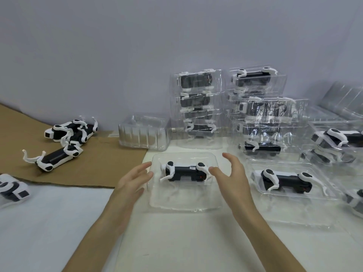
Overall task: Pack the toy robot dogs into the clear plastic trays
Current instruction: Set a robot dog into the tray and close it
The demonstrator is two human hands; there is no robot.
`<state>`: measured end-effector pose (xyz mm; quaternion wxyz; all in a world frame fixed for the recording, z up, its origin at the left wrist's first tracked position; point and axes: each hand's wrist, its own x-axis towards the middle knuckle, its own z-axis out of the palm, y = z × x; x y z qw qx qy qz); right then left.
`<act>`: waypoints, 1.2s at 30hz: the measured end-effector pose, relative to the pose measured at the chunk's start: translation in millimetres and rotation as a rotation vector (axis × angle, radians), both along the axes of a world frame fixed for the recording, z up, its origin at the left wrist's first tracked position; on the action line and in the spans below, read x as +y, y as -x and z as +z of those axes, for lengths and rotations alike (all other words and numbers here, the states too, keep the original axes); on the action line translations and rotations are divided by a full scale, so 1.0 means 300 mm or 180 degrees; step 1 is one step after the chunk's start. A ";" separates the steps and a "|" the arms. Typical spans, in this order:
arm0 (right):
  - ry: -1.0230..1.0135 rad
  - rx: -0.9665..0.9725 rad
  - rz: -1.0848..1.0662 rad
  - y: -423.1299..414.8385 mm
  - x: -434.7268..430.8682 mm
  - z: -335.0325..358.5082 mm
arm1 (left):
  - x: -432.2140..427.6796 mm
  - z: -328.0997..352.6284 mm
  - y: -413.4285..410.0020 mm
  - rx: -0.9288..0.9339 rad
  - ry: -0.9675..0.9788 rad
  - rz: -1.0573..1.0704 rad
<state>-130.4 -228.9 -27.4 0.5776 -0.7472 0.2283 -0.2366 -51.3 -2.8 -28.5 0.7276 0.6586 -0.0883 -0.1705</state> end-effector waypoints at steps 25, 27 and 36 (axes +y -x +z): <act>0.3706 0.1076 0.1949 -0.081 0.075 0.078 | -0.083 -0.061 0.025 -0.0561 -0.0589 0.0506; 0.3722 0.1220 0.2034 -0.115 0.069 0.103 | -0.084 -0.064 0.021 -0.0570 -0.0573 0.0522; 0.3742 0.1426 0.2193 -0.181 0.033 0.129 | -0.096 -0.102 0.026 -0.0627 -0.0374 0.0611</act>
